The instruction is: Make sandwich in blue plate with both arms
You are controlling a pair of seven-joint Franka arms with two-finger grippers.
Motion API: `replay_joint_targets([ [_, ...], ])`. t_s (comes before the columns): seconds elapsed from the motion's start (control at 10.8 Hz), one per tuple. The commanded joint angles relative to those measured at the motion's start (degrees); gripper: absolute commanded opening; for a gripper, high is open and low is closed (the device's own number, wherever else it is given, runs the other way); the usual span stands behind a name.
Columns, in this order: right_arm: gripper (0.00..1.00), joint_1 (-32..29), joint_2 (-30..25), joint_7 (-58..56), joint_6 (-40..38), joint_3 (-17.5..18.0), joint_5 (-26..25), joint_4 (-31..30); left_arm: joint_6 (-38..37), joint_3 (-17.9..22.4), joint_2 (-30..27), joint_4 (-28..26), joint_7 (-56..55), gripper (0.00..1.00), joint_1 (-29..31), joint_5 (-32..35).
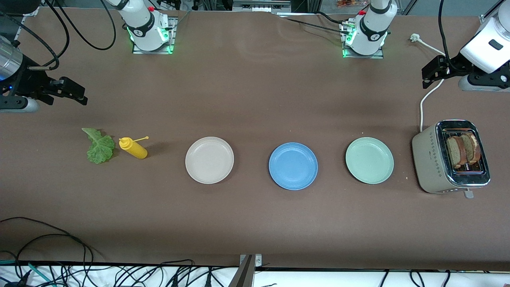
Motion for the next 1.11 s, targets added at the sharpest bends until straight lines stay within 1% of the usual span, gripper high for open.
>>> replay_joint_targets([
  [0.0, 1.00, -0.25, -0.23, -0.81, -0.42, -0.17, 1.00, -0.10, -0.20, -0.94, 1.35, 1.67, -0.12, 1.00, 0.79, -0.59],
  [0.28, 1.00, -0.34, 0.03, -0.72, 0.02, -0.17, 1.08, 0.08, -0.20, -0.85, 2.24, 3.16, 0.06, 1.00, 1.31, -0.50],
  [0.55, 1.00, -0.34, 0.12, -0.64, -0.50, -1.05, 1.00, 0.17, -0.20, -0.76, 2.50, 3.17, 0.06, 1.00, 1.40, -0.59],
  [0.83, 1.00, -0.17, -0.06, 4.89, -0.24, -0.96, 0.56, 0.52, -0.20, -0.76, 2.59, 3.25, -0.03, 1.00, 1.40, -0.50],
  [1.02, 1.00, 0.01, -0.06, 4.73, -0.42, -0.78, 0.99, 1.22, -0.20, -0.76, 2.50, 3.25, -0.03, 1.00, 1.40, -0.50],
])
